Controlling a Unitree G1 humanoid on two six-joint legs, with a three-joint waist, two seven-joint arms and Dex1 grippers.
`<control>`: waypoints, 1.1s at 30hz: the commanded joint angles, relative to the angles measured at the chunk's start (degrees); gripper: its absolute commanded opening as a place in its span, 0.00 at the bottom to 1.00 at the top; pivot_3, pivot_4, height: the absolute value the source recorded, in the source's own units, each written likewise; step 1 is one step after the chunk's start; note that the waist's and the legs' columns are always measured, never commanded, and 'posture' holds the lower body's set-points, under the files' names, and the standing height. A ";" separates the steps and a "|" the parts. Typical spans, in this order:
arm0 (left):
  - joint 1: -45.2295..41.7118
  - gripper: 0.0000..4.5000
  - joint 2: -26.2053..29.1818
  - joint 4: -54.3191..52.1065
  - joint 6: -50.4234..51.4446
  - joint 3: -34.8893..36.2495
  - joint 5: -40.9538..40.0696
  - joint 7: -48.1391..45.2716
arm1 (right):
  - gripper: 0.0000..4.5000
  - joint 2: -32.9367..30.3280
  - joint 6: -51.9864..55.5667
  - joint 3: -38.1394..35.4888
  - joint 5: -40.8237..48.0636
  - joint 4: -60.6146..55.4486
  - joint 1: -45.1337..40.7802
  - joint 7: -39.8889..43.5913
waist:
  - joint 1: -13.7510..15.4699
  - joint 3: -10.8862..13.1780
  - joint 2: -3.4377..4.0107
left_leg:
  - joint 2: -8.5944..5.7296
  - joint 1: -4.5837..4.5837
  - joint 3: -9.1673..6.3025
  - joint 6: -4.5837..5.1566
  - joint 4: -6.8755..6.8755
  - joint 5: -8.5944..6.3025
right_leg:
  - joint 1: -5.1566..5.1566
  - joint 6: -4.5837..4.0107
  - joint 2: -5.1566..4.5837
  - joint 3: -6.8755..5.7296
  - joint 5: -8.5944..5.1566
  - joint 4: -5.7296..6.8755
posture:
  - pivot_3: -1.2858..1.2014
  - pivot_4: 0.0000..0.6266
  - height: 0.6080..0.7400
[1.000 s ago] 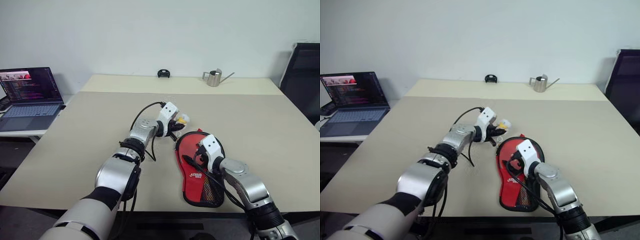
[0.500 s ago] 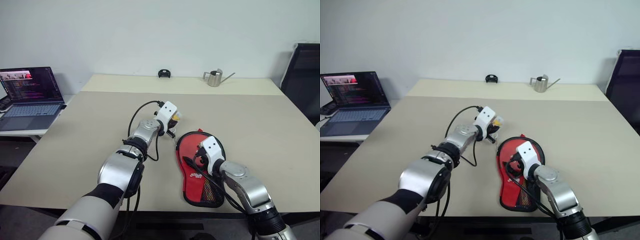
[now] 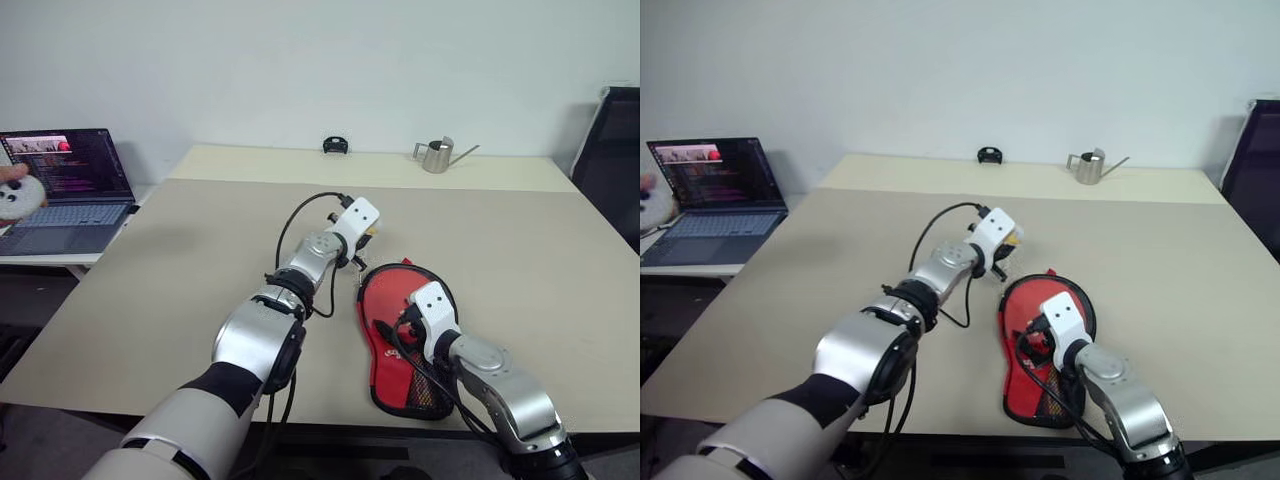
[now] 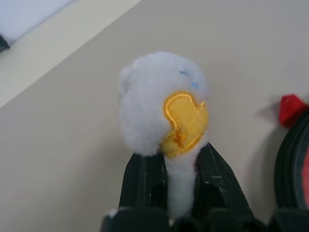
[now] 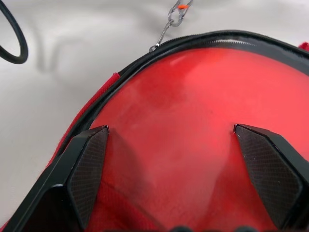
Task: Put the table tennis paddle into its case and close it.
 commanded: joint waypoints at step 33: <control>-7.06 0.04 -7.82 -0.19 -1.69 -1.96 9.09 12.12 | 1.00 6.30 16.74 2.49 0.83 -15.22 17.71 -11.44 | 0.63 0.04 -0.05 | -0.06 -0.01 -0.05 0.03 -0.02 -0.03 | 0.00 0.08 -0.02 -0.06 -0.05 0.00 | 0.52 0.24 1.00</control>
